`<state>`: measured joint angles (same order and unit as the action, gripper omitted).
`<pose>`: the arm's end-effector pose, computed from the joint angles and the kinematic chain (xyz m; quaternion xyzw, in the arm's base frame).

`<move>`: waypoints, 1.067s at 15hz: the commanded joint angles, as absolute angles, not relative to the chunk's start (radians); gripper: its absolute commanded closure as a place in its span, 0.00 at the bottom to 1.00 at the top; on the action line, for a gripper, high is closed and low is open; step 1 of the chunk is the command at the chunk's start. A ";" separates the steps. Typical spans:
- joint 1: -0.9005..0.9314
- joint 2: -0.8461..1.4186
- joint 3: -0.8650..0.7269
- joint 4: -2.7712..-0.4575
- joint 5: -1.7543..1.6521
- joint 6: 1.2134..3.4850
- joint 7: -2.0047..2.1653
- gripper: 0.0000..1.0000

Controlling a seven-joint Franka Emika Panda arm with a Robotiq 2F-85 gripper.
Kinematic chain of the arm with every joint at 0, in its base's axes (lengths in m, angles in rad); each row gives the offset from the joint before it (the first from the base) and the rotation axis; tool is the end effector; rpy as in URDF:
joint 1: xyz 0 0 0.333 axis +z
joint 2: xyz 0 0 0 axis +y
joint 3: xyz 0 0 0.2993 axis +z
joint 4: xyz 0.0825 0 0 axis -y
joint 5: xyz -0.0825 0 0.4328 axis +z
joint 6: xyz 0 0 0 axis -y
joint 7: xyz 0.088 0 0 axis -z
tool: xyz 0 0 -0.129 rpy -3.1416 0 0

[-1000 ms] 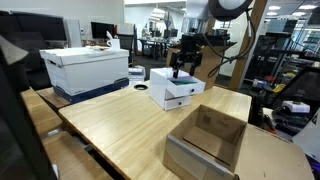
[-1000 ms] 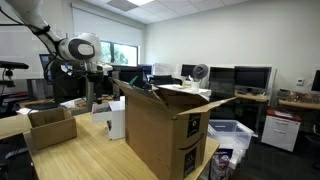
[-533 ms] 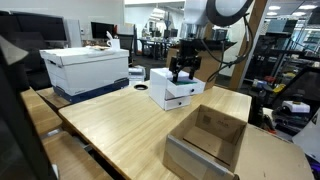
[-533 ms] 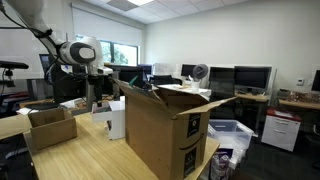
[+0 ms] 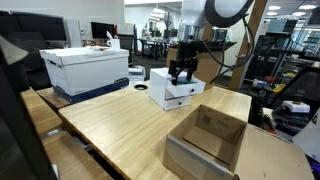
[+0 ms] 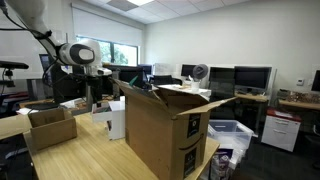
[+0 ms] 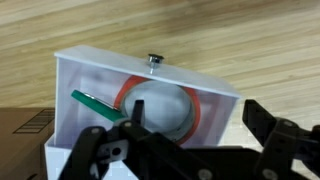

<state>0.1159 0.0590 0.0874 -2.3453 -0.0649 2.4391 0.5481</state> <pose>0.5334 0.1093 0.2363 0.9887 -0.1475 0.0232 0.0111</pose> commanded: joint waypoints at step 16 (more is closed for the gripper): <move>0.057 0.170 -0.022 -2.237 -0.048 2.445 0.498 0.00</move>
